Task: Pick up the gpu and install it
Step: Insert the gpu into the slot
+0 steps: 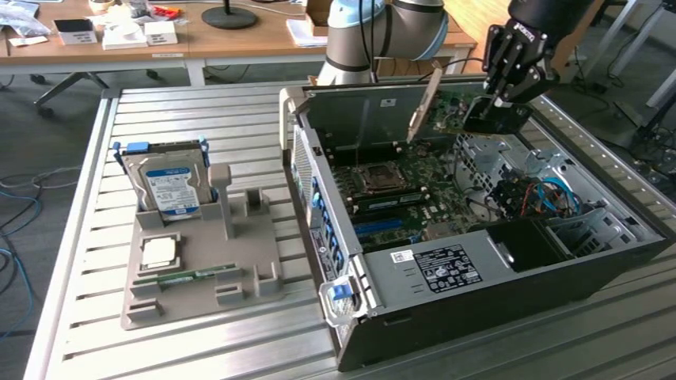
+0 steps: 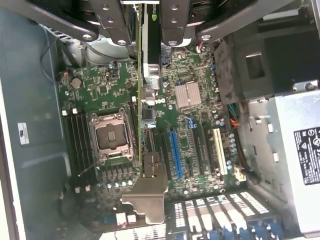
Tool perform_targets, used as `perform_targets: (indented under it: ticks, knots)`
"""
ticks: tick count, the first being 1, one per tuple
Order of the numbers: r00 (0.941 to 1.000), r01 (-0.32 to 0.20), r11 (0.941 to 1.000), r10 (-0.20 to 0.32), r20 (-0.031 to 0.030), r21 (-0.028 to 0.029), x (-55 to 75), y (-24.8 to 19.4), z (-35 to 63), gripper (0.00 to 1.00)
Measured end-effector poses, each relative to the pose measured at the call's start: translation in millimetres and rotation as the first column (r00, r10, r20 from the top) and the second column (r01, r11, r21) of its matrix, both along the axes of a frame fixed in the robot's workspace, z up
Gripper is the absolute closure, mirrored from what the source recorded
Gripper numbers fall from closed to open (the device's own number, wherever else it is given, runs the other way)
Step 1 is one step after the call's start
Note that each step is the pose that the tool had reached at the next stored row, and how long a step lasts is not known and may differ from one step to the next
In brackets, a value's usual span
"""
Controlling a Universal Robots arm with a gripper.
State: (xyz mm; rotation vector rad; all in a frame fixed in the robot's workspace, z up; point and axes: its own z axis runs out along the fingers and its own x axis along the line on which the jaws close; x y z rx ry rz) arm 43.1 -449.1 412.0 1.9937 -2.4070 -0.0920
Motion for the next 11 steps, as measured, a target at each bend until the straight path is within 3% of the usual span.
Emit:
perform_targets:
  ticks: [6, 11]
  knots:
    - [0.9983, -0.058, 0.9983, 0.058, 0.0000, -0.0001, 0.0, 0.1, -0.1, 0.73]
    - [0.9982, -0.061, 0.9982, 0.061, 0.0000, -0.0003, 0.0, 0.1, -0.1, 0.73]
